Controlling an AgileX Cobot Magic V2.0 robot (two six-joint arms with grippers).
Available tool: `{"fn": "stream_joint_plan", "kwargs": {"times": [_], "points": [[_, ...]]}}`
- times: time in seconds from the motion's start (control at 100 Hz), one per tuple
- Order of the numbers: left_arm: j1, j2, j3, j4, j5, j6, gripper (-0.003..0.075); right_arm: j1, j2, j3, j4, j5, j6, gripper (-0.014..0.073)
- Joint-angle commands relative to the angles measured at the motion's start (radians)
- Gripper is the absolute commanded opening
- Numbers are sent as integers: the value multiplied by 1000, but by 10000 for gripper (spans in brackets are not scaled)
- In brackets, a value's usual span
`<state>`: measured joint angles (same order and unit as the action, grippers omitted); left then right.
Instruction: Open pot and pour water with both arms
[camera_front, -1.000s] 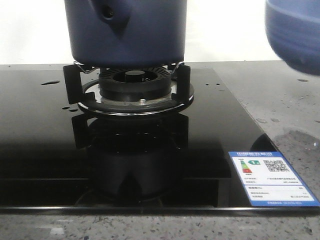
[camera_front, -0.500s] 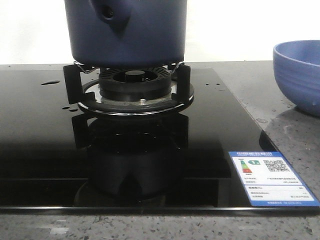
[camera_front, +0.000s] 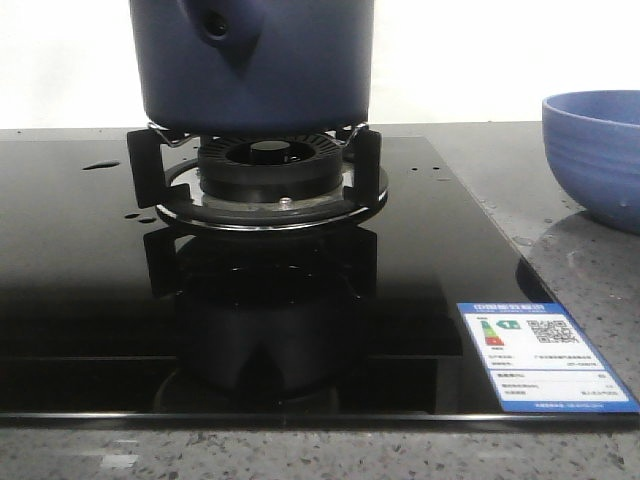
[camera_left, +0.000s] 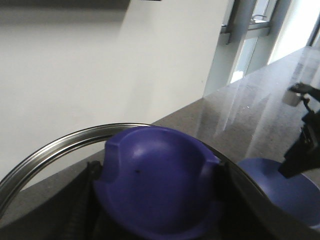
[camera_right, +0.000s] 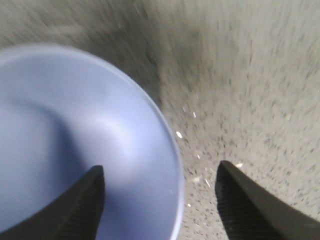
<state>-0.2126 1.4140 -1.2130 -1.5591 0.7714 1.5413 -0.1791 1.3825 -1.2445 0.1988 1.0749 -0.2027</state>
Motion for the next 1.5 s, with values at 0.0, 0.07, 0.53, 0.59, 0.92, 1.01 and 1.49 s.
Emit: {"fn": "stream_joint_plan", "kwargs": {"times": [0.0, 0.07, 0.53, 0.59, 0.92, 1.01, 1.49], "points": [[-9, -36, -26, -54, 53, 0, 348, -8, -67, -63, 32, -22, -15, 446], [-9, -28, -14, -50, 53, 0, 348, -8, -90, -82, 47, -28, -15, 446], [-29, 78, -12, -68, 104, 12, 348, -8, -131, -84, 57, -45, -15, 446], [-40, 80, -12, -69, 104, 45, 348, -8, -131, -84, 57, -45, -15, 446], [-73, 80, -16, -67, 28, 105, 348, -8, -131, -84, 57, -45, -15, 446], [-73, 80, -16, -67, -9, 105, 348, -8, -131, -84, 57, -45, -15, 446], [-76, 80, -19, -107, -26, 107, 348, -8, -131, -84, 59, -43, -15, 446]]}}
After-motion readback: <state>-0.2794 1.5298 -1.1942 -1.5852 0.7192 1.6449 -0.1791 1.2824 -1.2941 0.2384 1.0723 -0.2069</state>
